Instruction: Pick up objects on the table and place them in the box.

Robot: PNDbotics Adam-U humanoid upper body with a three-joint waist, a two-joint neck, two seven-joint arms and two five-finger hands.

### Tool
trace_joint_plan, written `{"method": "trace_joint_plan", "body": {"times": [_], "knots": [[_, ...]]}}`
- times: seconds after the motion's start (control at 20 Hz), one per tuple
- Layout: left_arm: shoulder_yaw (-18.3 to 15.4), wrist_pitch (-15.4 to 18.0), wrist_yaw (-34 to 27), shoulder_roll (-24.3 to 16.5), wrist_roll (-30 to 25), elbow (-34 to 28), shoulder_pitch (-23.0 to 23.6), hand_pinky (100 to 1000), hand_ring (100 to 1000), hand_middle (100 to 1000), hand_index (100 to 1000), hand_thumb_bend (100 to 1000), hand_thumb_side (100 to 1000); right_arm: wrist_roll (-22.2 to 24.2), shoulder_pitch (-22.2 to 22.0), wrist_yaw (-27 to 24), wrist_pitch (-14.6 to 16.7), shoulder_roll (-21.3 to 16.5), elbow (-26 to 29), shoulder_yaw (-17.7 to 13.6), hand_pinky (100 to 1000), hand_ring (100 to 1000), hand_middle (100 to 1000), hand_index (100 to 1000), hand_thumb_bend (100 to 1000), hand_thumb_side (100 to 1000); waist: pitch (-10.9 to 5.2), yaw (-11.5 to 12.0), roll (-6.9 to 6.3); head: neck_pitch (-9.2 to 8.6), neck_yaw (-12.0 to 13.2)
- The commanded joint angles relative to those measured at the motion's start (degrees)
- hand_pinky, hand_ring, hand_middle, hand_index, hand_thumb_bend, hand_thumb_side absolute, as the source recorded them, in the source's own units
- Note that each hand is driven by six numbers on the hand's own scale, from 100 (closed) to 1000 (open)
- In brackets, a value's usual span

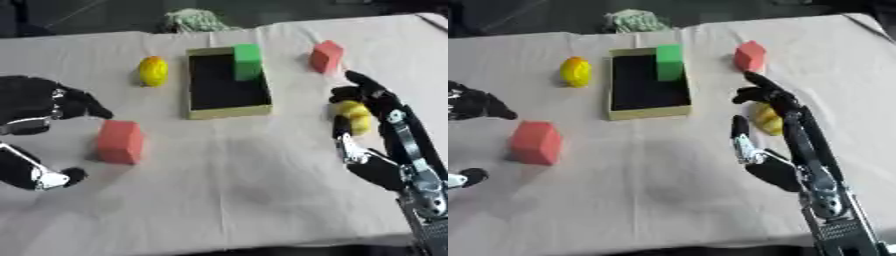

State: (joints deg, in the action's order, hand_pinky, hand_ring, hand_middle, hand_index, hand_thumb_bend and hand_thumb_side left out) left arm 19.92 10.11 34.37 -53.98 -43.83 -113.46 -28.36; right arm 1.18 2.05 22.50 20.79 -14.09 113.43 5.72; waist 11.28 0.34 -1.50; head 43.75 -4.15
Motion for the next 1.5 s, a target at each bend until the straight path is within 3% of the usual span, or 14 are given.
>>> {"method": "trace_joint_plan", "body": {"times": [0.05, 0.3, 0.7, 1.2, 1.5], "knots": [[0.91, 0.05, 1.65, -0.75, -3.46, 1.83, -2.17, 817, 777, 813, 945, 486, 536, 0.25, 0.65, -0.27, 0.10, -0.84, 1.16, 0.05, 810, 796, 639, 938, 100, 427, -0.55, -0.15, -0.03, -0.54, -0.05], [3.07, 1.70, 5.77, 2.32, -4.18, 9.28, -5.05, 814, 777, 812, 944, 535, 560, 0.44, 0.66, -0.45, 0.11, -0.81, 1.16, 0.16, 811, 796, 639, 938, 100, 426, -0.49, -0.23, 0.04, -0.48, -0.19], [4.43, 3.49, 11.59, 6.86, 0.43, 19.91, -7.94, 810, 776, 811, 945, 527, 493, 0.58, 0.71, -0.71, 0.13, -0.69, 1.16, 0.18, 811, 796, 639, 938, 100, 426, -0.48, -0.26, 0.22, -0.59, -0.33], [4.57, 2.97, 13.90, 10.76, 6.68, 25.97, -10.05, 829, 803, 839, 961, 461, 456, 0.78, 0.83, -0.96, 0.16, -0.49, 1.16, 0.24, 811, 797, 639, 939, 100, 426, -0.35, -0.47, 0.39, -0.61, -0.35], [5.05, 3.45, 14.52, 12.63, 7.04, 28.45, -10.85, 827, 798, 836, 962, 435, 443, 0.90, 1.01, -1.06, 0.20, -0.32, 1.16, 0.28, 812, 797, 639, 939, 100, 426, -0.14, -0.69, 0.50, -0.71, -0.34]]}}
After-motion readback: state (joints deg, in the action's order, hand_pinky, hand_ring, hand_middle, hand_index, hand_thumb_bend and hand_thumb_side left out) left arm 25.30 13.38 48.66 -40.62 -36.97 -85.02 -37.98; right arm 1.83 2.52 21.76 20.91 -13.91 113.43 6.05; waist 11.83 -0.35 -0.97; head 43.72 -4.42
